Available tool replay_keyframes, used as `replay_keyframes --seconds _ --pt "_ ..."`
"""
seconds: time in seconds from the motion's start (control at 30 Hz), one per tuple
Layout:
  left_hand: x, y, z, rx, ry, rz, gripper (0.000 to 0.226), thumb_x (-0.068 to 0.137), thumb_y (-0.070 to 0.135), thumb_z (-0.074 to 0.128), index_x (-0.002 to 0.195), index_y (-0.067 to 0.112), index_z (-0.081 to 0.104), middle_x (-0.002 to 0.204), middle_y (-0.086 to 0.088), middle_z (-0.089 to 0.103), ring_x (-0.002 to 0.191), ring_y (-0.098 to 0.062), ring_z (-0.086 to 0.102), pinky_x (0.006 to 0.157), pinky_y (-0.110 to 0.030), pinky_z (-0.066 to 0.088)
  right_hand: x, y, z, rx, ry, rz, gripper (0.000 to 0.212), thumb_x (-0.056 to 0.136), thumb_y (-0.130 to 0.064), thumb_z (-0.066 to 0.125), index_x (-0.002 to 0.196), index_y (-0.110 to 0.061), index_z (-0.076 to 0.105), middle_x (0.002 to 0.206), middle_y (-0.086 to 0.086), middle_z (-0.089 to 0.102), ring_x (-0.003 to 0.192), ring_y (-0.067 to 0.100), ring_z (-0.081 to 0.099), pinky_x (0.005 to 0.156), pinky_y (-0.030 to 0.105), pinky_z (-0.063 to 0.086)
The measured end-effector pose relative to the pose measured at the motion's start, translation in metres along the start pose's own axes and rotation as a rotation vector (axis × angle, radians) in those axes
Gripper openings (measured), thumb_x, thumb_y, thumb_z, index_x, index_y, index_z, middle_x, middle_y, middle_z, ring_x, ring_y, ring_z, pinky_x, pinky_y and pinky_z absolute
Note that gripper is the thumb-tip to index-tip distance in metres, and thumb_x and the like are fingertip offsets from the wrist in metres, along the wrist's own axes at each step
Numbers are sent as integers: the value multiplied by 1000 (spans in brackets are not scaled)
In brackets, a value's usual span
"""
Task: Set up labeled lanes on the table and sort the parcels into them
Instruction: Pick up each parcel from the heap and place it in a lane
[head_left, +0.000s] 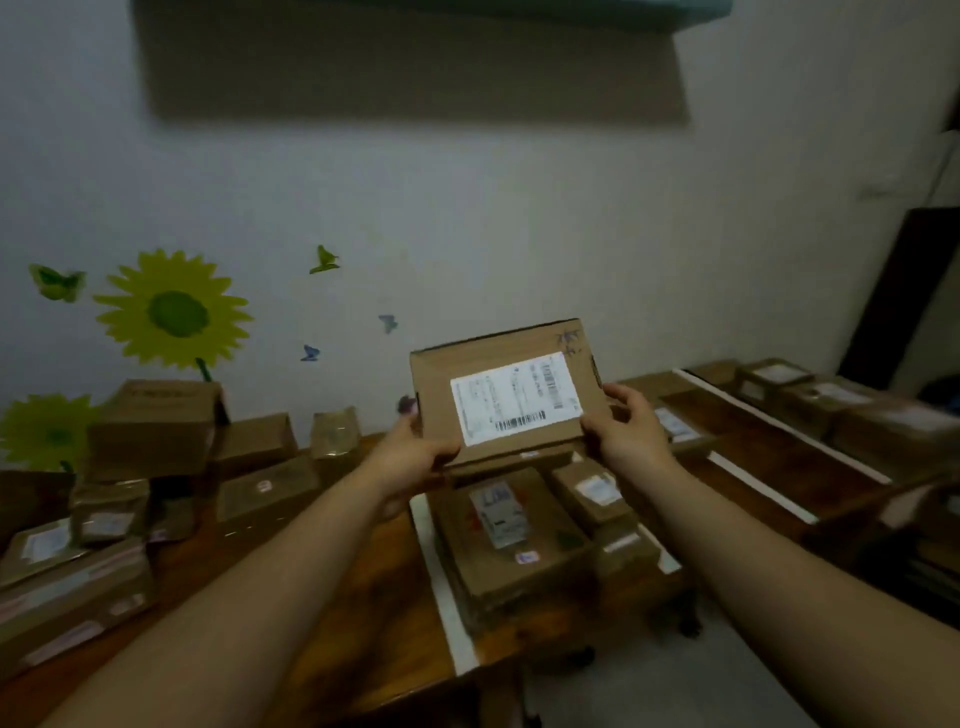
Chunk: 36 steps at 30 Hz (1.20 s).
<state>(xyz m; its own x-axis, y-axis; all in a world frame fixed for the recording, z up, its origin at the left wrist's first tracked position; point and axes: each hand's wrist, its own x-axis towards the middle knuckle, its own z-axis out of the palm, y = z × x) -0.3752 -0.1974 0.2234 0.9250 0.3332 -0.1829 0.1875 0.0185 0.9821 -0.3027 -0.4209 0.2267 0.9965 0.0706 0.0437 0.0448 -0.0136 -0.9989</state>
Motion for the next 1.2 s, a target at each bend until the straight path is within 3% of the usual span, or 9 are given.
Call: replay_keyframes --seconds 0.1,0.27,0.4,0.53,0.67,0.83,0.97,1.07,1.2 --pt "13 -4 59 139 3 43 85 83 7 67 143 35 13 121 -11 56 99 -27 62 75 -40 58 9 14 -61 -101 31 -19 45 92 -23 60 134 -30 44 99 -14 58 79 3 59 53 17 48" --pt "38 -29 153 279 -205 -21 82 82 10 67 144 30 18 109 -1 57 97 -24 60 69 -33 57 14 59 -146 -278 135 67 45 94 -28 56 137 -29 43 126 -3 57 109 13 54 91 36 48" --pt "69 -54 215 426 -324 5 84 80 17 70 145 30 20 132 -2 50 111 -20 54 94 -40 48 35 90 -200 -337 212 127 49 90 -32 61 136 -25 44 129 -3 52 113 19 52 86 31 44" --pt "107 -62 265 333 -388 26 86 78 28 71 144 37 17 120 16 48 93 -7 54 76 -29 52 77 109 -239 -297 256 172 54 86 -34 66 135 -28 44 112 -7 54 100 13 54 84 36 50" --pt "154 -58 307 121 -363 -171 68 86 41 61 139 46 18 105 -3 61 85 -25 65 52 -32 55 135 121 -276 -294 255 266 62 88 -27 66 142 -25 37 133 4 51 114 24 54 93 45 50" --pt "205 -45 360 22 -356 -272 45 85 14 65 124 15 42 99 -13 69 76 -25 72 65 -39 59 200 119 -306 -227 444 203 69 86 -24 69 143 -23 30 138 5 47 117 24 52 96 44 48" --pt "221 -44 396 154 -362 -216 41 86 17 63 124 16 49 98 -8 69 80 -23 69 58 -29 57 238 119 -312 -179 244 140 84 86 -14 67 146 -38 13 140 1 47 126 26 49 97 55 47" --pt "231 -48 426 152 -398 -81 53 88 26 60 127 49 31 104 1 64 77 -20 65 54 -25 52 271 120 -309 -316 61 115 91 84 -6 65 148 -38 8 141 -2 47 129 23 46 102 52 43" --pt "242 -64 466 279 -282 38 54 86 23 61 116 56 31 104 22 51 102 -12 55 78 -28 52 314 136 -328 -521 -76 56 77 83 -13 68 142 -33 23 140 2 38 129 24 40 106 44 37"
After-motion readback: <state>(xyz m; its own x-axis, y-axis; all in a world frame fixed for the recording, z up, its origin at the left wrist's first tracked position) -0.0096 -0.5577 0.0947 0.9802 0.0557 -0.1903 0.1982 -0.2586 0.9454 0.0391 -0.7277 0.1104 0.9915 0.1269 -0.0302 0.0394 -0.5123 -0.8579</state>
